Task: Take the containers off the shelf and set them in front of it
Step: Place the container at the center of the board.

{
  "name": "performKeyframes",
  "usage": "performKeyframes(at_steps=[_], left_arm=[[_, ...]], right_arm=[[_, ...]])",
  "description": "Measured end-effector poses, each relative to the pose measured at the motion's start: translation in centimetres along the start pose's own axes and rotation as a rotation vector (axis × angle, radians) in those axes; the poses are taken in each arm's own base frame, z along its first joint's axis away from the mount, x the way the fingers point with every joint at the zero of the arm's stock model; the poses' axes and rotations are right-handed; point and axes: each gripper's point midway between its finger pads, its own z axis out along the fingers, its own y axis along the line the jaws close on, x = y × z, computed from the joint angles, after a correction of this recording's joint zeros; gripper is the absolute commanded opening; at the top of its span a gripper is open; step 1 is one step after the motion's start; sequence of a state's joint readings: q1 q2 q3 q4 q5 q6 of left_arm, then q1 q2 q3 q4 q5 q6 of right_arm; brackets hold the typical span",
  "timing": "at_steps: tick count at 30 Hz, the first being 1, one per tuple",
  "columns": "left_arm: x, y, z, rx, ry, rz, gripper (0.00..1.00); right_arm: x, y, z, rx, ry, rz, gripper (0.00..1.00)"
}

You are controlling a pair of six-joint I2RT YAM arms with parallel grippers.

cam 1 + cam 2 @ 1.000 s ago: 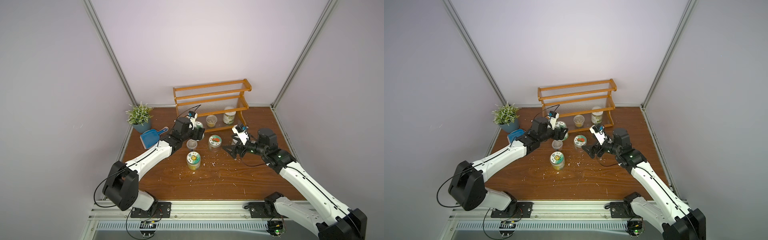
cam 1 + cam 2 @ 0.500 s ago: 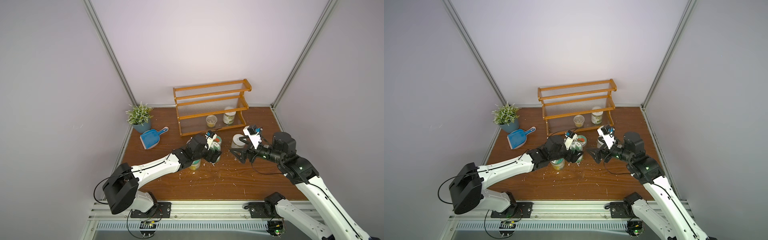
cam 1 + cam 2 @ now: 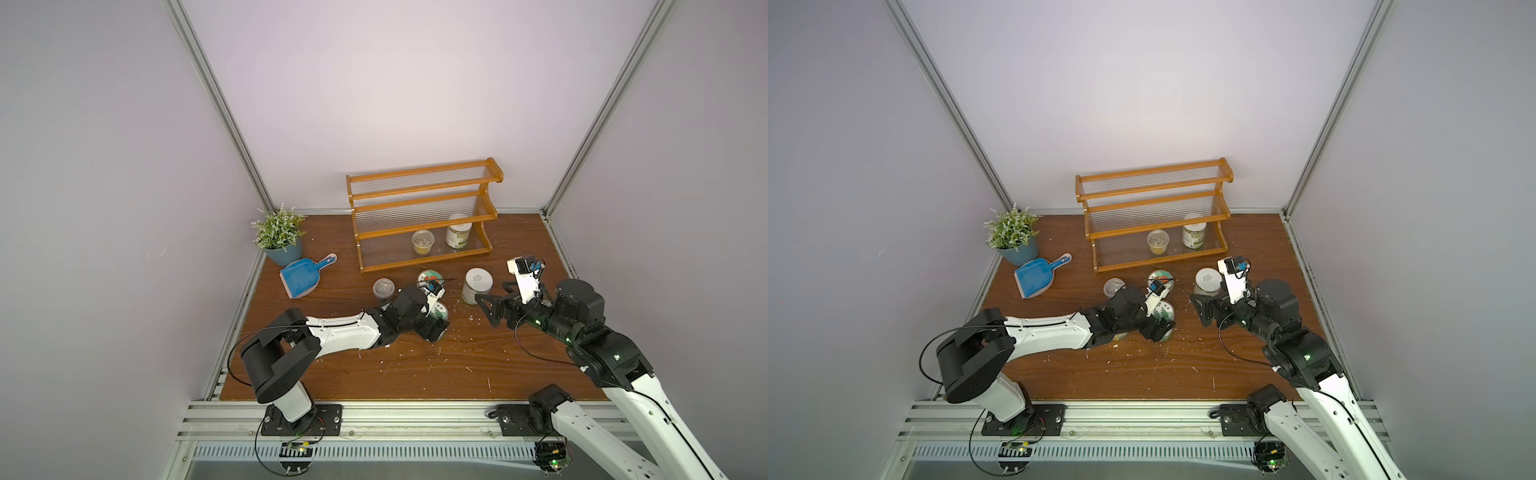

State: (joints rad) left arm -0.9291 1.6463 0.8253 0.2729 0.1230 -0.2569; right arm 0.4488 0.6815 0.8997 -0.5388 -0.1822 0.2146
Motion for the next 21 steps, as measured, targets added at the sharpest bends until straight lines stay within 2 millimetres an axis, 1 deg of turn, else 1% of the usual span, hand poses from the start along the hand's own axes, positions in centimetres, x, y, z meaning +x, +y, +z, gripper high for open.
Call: performKeyframes(at_steps=[3,7,13,18,21], left_arm=[[0.4,0.0,0.7,0.005,0.006,0.022,0.85],[0.1,0.0,1.2,0.008,-0.006,0.057,0.9],[0.3,-0.2,1.5,0.017,-0.006,0.091,0.98],[-0.2,-0.3,1.0,0.016,-0.014,0.104,1.0],[-1.3,-0.6,0.0,0.017,-0.021,0.113,1.0]], right_arm=[[0.7,-0.5,0.5,0.021,0.016,0.008,0.99],[1.5,-0.9,0.9,0.031,0.033,0.011,0.99],[1.4,-1.0,1.1,0.039,0.031,0.01,0.99],[1.3,-1.3,1.2,0.051,0.029,0.009,0.99],[1.2,-1.4,1.6,0.053,0.028,0.01,0.99]])
